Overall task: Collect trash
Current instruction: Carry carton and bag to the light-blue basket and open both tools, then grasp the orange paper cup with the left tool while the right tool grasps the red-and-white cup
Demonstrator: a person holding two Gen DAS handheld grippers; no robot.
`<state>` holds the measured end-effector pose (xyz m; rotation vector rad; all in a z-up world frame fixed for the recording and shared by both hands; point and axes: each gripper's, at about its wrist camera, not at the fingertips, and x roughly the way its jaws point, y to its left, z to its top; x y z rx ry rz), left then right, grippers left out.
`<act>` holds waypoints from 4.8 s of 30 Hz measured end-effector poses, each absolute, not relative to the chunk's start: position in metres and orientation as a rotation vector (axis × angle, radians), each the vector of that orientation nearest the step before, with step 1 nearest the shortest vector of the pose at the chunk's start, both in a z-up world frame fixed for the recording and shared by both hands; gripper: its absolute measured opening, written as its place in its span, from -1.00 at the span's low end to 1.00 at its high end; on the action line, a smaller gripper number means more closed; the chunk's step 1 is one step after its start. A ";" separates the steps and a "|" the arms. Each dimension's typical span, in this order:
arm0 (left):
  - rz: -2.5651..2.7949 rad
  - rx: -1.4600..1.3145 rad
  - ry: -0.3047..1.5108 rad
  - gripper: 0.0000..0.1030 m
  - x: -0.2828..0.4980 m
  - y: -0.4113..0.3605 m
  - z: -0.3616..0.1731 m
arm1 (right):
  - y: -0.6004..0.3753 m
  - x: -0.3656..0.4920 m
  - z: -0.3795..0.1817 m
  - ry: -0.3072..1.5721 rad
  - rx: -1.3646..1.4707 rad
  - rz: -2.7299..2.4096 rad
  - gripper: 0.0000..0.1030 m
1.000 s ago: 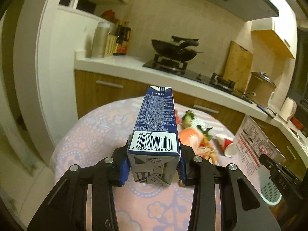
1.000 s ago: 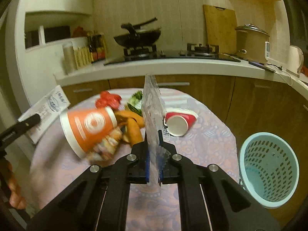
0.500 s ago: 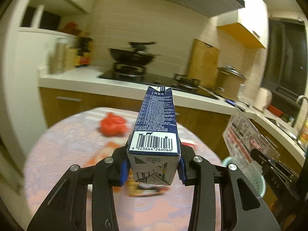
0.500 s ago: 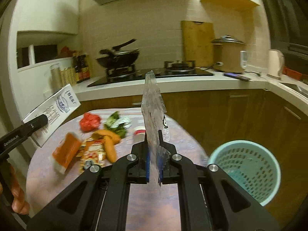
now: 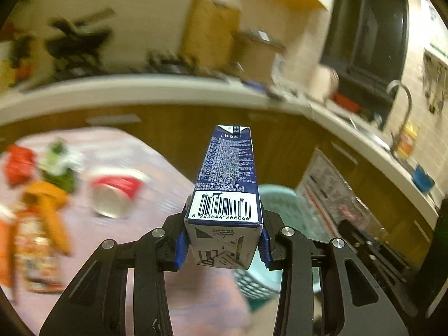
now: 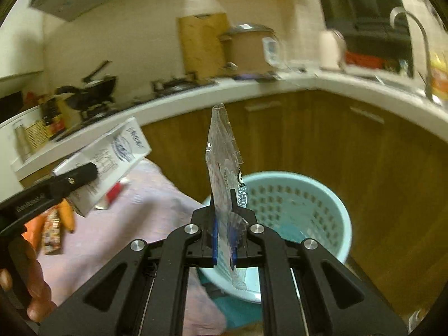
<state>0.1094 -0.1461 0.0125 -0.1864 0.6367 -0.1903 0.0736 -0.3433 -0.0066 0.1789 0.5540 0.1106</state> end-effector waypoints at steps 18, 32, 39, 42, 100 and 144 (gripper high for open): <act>-0.368 -0.181 1.002 -0.21 0.191 -0.218 -0.093 | -0.391 0.135 -0.109 0.879 0.359 0.017 -0.90; -0.348 -0.182 0.921 0.30 0.175 -0.205 -0.069 | -0.393 0.130 -0.094 0.850 0.369 0.013 -0.41; -0.312 -0.185 0.820 0.30 0.145 -0.176 -0.036 | -0.368 0.111 -0.058 0.760 0.306 0.070 -0.41; -0.274 -0.184 0.757 0.30 0.123 -0.154 -0.017 | -0.349 0.104 -0.043 0.721 0.269 0.110 -0.41; 0.248 -0.143 0.676 0.41 -0.002 0.123 -0.012 | -0.079 0.065 -0.032 0.707 -0.056 0.471 -0.41; 0.227 -0.403 0.502 0.18 -0.024 0.163 0.002 | -0.043 0.175 -0.027 0.711 -0.084 0.292 0.23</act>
